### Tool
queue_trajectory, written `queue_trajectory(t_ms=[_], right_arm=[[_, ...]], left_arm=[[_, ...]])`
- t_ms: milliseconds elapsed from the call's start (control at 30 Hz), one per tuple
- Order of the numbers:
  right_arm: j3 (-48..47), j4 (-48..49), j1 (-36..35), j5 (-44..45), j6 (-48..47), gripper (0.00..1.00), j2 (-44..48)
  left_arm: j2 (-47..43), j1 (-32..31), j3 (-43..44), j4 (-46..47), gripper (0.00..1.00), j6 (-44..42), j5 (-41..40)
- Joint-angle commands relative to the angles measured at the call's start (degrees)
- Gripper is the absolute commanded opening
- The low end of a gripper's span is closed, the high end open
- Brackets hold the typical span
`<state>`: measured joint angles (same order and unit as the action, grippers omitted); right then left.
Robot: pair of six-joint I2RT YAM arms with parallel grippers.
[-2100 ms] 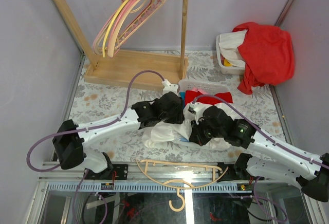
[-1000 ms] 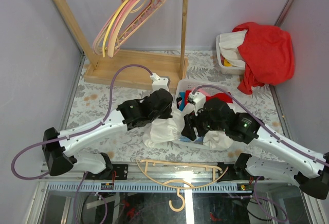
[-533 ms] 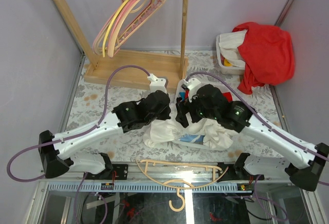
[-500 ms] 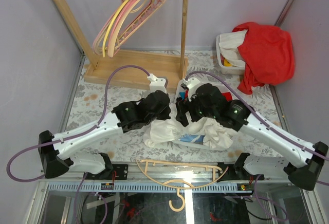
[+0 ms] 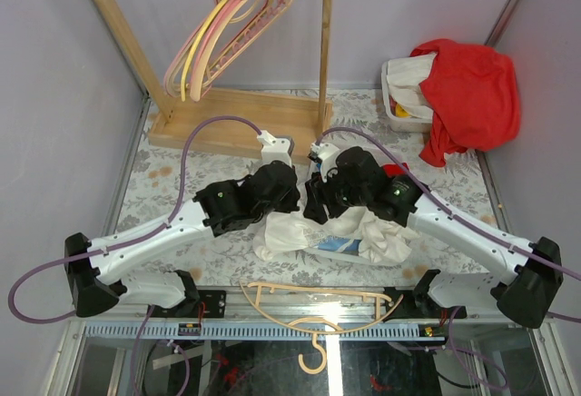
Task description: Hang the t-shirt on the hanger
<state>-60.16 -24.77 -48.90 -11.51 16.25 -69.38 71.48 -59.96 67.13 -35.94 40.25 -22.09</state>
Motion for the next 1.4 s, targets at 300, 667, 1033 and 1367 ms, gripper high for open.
queue_trajectory(t_ms=[300,667,1033,1367], right_arm=[[1.6,5.3,0.4,-6.7,0.1,0.76,1.5],[1.1,5.9,3.6,-10.9,-0.2,0.26,1.4],[0.8,6.6,3.6,-13.1,0.5,0.45,-2.8],[-1.1,4.9,3.6,-12.2,-0.3,0.00,-4.1]], left_arm=[[-1.5,-0.2,-1.8,0.7,0.00,0.1,-1.9],[-3.7,-0.5,-4.7,0.9,0.00,1.1,-1.7],[-4.2,-0.7,-3.4,0.8,0.00,0.5,-1.9],[-4.6,-0.8,-3.4,0.2,0.00,0.5,-3.0]])
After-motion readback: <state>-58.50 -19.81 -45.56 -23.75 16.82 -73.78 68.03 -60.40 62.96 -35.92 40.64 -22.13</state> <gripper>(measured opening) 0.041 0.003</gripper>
